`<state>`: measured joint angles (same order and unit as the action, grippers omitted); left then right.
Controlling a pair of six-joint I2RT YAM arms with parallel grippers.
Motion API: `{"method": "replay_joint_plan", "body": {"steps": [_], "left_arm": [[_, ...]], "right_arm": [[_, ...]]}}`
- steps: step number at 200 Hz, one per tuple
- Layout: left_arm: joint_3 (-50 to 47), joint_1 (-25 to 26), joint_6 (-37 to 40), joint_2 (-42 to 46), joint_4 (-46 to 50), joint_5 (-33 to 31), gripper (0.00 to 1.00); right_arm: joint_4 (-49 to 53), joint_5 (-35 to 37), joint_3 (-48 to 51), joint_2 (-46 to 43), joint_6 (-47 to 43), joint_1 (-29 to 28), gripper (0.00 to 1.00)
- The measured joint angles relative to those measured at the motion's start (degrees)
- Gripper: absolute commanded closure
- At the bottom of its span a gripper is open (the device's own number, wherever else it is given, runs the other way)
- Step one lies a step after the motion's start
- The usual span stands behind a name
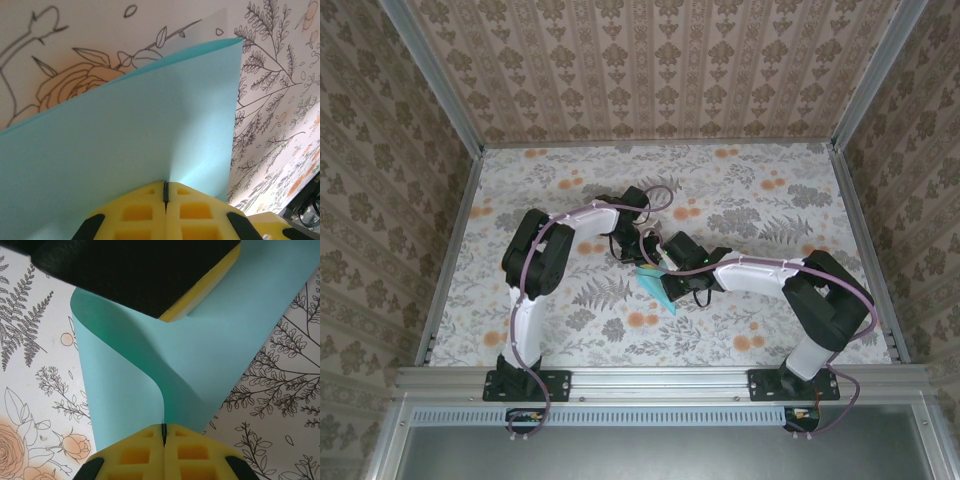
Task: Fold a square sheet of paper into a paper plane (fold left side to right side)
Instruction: Third fold the triangle at the center of the table.
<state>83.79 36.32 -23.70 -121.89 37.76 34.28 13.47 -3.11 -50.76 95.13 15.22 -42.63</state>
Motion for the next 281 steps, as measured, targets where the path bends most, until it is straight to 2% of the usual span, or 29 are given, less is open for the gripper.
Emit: {"method": "replay_joint_plan", "body": {"steps": [215,281], "left_arm": [[0.00,0.02,0.02,0.00,-0.02,0.00,0.99],[0.00,0.04,0.02,0.00,0.00,0.00,0.92]], "right_arm": [[-0.50,-0.02,-0.94,2.67,0.22,0.00,1.00],[-0.55,-0.04,-0.94,2.97,0.22,0.00,1.00]]}}
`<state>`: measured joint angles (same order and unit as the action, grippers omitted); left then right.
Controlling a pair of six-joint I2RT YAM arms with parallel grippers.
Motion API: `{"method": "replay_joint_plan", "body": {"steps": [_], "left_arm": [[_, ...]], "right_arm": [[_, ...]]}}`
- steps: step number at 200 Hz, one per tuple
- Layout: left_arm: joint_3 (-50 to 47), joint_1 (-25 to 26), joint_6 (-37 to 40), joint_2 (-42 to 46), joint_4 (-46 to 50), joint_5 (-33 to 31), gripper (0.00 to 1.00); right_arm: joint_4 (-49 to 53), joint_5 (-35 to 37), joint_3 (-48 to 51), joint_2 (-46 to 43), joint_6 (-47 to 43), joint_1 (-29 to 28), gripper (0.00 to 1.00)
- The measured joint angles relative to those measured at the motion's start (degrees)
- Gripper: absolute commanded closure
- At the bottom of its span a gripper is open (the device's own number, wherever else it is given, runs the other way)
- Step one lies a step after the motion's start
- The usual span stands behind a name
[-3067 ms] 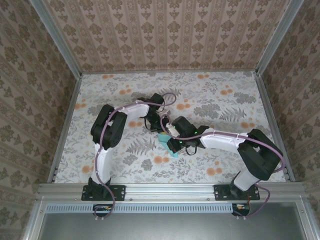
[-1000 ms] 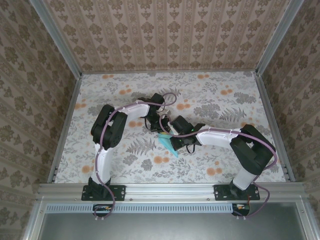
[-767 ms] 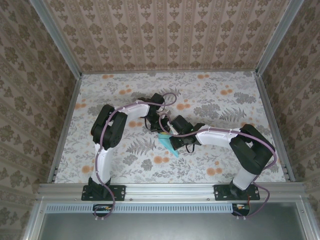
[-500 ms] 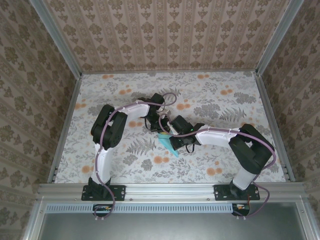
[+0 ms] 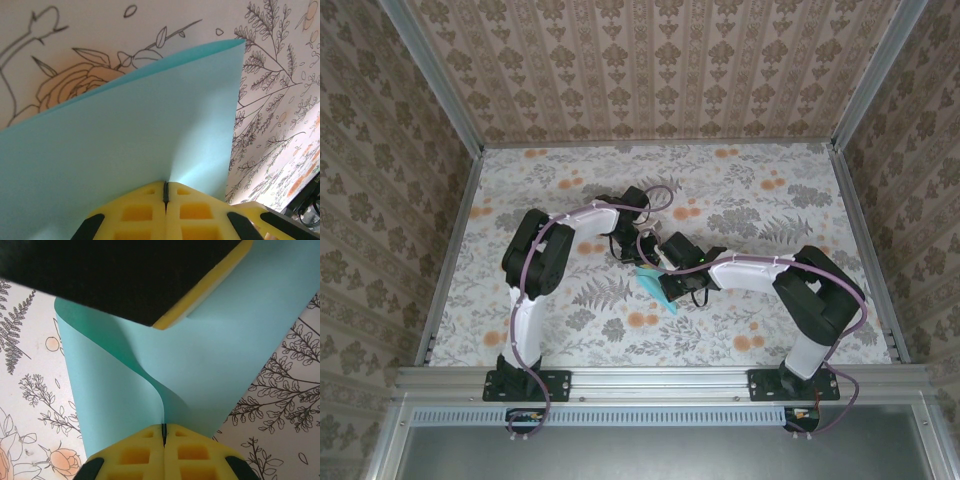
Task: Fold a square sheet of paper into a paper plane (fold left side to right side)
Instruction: Third fold the triangle at the center of the table.
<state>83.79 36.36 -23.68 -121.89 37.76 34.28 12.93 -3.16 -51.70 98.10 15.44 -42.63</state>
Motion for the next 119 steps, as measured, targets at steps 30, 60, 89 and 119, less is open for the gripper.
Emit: {"method": "replay_joint_plan", "body": {"steps": [30,60,89,119], "left_arm": [[0.24,0.00,0.57,0.00,0.28,-0.02,0.80],[1.51,-0.42,1.55,0.00,2.49,-0.39,0.72],[2.56,-1.86,2.45,0.72,4.33,-1.73,0.71],[-0.02,-4.79,2.97,5.99,4.22,-2.86,0.80]], "right_arm": [[0.00,-0.02,0.00,0.07,0.22,0.00,1.00],[-0.61,-0.07,0.00,0.24,0.55,0.13,1.00],[-0.72,-0.22,0.00,0.33,0.66,0.17,1.00],[-0.72,-0.22,0.00,0.33,0.66,0.17,1.00]]}}
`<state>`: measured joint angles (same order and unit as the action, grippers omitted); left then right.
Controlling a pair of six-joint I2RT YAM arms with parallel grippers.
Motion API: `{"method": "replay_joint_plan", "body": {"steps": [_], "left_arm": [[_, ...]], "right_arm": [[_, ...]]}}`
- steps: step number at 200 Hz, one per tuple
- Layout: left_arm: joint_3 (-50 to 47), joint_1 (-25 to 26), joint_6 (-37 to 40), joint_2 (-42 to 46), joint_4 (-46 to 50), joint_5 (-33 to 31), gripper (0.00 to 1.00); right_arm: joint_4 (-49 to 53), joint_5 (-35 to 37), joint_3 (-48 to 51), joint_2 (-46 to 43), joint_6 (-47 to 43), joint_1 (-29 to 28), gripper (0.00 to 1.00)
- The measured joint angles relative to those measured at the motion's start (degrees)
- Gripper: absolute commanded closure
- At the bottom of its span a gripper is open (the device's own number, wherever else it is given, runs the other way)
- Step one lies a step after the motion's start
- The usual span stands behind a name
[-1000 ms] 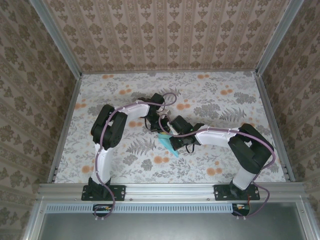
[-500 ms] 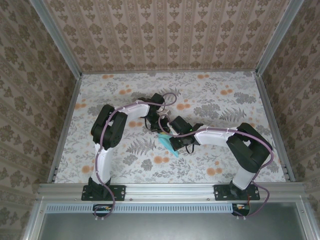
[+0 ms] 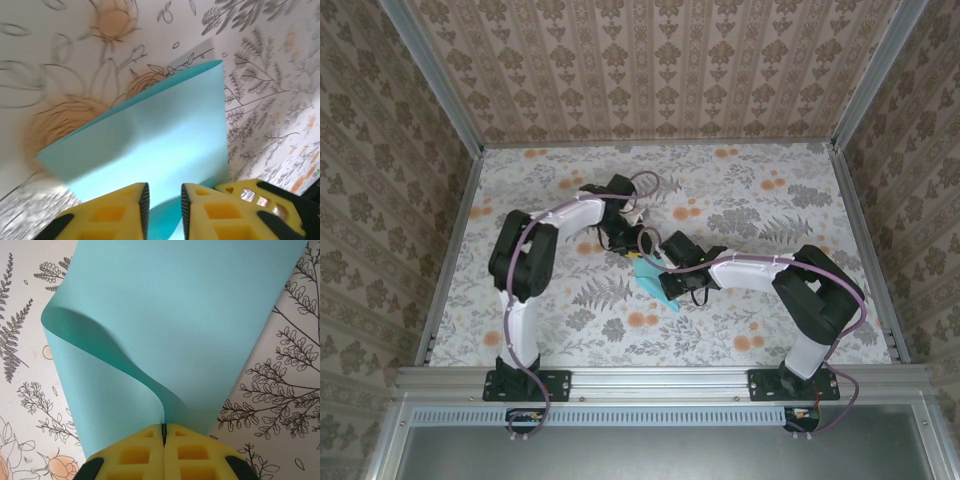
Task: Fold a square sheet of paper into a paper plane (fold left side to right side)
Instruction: Third fold the triangle at the center of the table.
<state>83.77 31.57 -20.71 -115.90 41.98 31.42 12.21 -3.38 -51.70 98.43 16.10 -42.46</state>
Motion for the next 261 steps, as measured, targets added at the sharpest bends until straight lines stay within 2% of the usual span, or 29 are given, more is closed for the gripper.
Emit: {"method": "replay_joint_plan", "body": {"steps": [39,77,113,261], "left_arm": [[-10.75,-0.94,-0.81,9.94,-5.03,3.21,0.87],[-17.97,1.68,-2.93,11.39,-10.43,7.43,0.88],[-18.60,3.78,-4.22,11.37,-13.07,8.81,0.88],[-21.57,5.11,-5.46,7.82,-16.76,7.54,0.90]], "right_arm": [[0.00,-0.02,-0.02,0.04,0.00,0.00,1.00],[0.00,-0.02,-0.02,0.04,0.00,0.00,1.00],[0.02,-0.02,-0.02,0.04,0.00,0.00,1.00],[0.04,-0.02,-0.11,0.11,0.02,0.00,1.00]]}}
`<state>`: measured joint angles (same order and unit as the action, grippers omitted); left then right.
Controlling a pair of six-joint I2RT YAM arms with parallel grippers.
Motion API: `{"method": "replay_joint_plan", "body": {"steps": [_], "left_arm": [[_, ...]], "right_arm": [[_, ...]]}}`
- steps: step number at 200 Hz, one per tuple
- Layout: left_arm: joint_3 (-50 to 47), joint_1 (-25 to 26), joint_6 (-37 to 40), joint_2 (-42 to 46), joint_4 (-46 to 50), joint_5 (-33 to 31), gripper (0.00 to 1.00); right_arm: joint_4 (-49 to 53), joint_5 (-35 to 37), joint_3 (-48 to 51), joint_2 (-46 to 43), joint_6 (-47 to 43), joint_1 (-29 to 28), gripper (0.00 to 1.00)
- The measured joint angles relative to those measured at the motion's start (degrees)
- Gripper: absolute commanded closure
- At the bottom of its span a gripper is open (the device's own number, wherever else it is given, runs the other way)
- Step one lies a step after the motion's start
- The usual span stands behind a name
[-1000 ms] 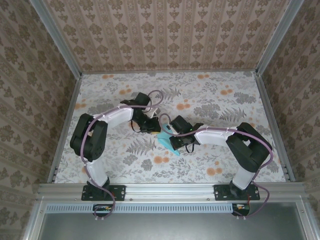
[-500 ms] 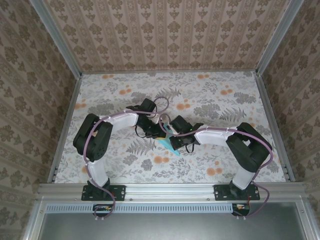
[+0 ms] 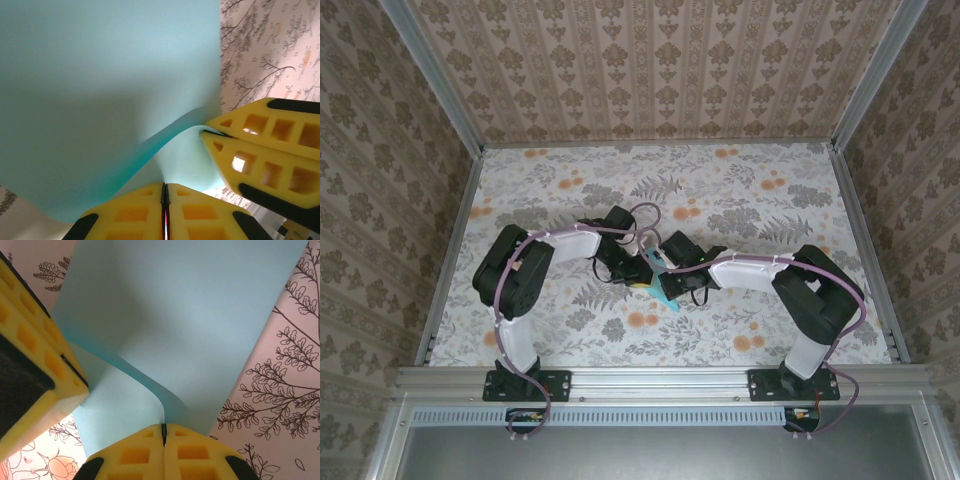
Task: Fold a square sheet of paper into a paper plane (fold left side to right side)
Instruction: Third fold the triangle at the center of the table.
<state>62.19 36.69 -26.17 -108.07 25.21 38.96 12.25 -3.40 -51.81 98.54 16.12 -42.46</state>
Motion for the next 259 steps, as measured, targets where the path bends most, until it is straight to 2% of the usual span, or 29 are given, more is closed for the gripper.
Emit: {"method": "replay_joint_plan", "body": {"steps": [120,182,205,226,259], "left_arm": [[-0.68,-0.02,0.02,-1.05,-0.50,-1.25,0.91],[-0.68,-0.02,0.02,-1.05,-0.42,-1.44,0.92],[-0.68,-0.02,0.00,-1.05,-0.42,-1.44,0.92],[-0.68,0.00,0.00,-1.05,-0.42,-1.42,0.93],[-0.68,0.00,0.02,-1.05,-0.39,-1.44,0.93]], "right_arm": [[0.33,-0.02,-0.31,0.15,0.17,0.09,1.00],[1.29,-3.39,-0.37,-1.79,2.16,3.78,0.70],[1.77,-3.85,-0.22,-5.57,3.13,5.62,0.66],[2.64,-4.50,0.07,-9.53,3.91,6.47,0.67],[4.28,-8.79,1.36,-13.86,8.11,6.45,0.85]]}}
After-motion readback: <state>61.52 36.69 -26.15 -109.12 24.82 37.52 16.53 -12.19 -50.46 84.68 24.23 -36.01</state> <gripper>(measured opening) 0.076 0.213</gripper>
